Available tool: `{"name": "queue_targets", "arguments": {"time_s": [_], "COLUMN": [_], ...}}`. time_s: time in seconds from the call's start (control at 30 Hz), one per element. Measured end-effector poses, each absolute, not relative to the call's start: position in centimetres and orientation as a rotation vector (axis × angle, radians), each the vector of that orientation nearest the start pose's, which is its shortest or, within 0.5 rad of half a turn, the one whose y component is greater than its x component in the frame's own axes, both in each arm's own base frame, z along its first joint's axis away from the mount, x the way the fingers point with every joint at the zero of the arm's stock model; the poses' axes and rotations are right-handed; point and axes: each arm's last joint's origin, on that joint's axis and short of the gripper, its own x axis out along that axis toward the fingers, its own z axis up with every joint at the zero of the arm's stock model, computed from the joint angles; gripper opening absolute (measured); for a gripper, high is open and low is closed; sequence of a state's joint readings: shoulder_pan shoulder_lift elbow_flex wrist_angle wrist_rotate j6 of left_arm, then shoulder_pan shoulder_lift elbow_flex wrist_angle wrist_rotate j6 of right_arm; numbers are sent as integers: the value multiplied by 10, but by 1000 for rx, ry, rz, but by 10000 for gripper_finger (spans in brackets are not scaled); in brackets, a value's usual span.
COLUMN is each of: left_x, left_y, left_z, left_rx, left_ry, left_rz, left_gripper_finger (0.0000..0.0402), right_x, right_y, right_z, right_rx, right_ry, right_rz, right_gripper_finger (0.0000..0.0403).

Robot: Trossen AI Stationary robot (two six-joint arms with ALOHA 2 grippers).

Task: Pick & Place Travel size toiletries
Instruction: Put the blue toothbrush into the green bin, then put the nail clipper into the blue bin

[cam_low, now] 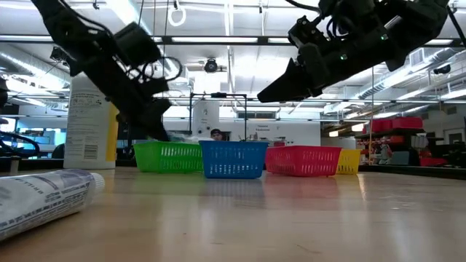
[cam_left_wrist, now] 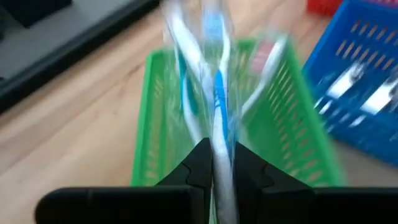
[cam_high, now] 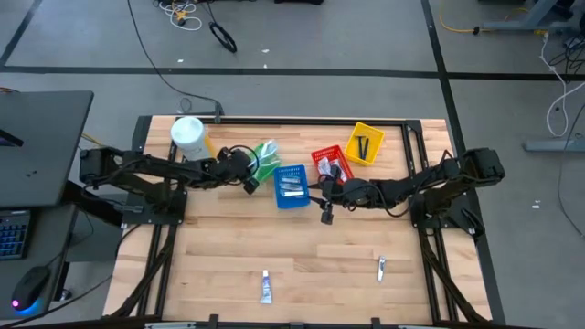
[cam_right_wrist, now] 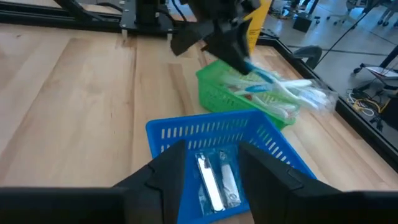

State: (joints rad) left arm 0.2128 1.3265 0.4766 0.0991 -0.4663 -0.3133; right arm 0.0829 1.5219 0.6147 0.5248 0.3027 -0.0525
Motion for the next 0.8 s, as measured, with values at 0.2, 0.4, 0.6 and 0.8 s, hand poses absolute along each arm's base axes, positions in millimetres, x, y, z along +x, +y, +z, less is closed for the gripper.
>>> {"name": "queue_targets", "arguments": {"time_s": [0.2, 0.4, 0.6, 0.8], "left_x": [210, 213, 214, 221], "left_y": [69, 71, 71, 66], "left_z": [136, 140, 140, 146], "left_rx": [-222, -210, -203, -245], "left_ry": [708, 665, 662, 587], "left_rz": [763, 741, 699, 614], "left_gripper_finger": [51, 62, 110, 163], "right_x": [294, 295, 295, 295], "right_y": [16, 16, 16, 16], "right_z": [177, 177, 177, 177], "right_rx": [-111, -115, -115, -115], "right_ry": [363, 362, 364, 365], "right_rz": [-159, -141, -141, -140], "right_gripper_finger": [154, 154, 154, 154]}}
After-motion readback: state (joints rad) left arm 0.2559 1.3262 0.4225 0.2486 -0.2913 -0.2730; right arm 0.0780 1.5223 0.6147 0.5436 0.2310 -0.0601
